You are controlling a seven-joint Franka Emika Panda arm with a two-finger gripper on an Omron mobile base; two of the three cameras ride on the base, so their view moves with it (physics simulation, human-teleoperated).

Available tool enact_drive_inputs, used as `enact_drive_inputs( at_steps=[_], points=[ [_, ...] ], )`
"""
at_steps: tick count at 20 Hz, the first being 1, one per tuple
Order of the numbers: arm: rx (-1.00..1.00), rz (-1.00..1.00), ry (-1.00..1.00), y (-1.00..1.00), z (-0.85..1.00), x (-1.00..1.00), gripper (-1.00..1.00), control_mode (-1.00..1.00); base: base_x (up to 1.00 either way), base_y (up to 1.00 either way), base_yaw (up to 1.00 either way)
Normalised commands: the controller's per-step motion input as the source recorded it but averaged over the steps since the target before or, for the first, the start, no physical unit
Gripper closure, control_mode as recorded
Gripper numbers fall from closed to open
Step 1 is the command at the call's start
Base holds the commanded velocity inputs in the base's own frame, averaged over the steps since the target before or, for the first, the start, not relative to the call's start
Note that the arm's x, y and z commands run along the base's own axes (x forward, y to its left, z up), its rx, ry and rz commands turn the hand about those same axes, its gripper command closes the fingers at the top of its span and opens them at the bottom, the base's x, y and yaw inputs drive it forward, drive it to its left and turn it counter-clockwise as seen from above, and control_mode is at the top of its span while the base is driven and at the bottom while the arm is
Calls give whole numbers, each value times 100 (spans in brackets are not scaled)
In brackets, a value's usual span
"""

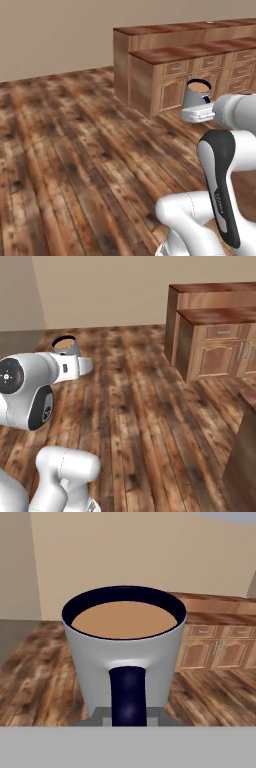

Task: Pick the cup of tea, navigate to the dining table, and place it on the saucer.

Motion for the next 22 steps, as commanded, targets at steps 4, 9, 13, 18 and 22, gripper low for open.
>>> enact_drive_inputs(
  at_steps=[4, 9, 13, 18, 22],
  points=[
    [0, 0, 0, 0, 0, 0, 100, 100, 100, 100, -31],
    [0, 0, 0, 0, 0, 0, 100, 100, 100, 100, -32],
    [0, 0, 0, 0, 0, 0, 100, 100, 100, 100, -32],
    [0, 0, 0, 0, 0, 0, 100, 100, 100, 100, -33],
    [0, 0, 0, 0, 0, 0, 100, 100, 100, 100, -31]
  ],
)
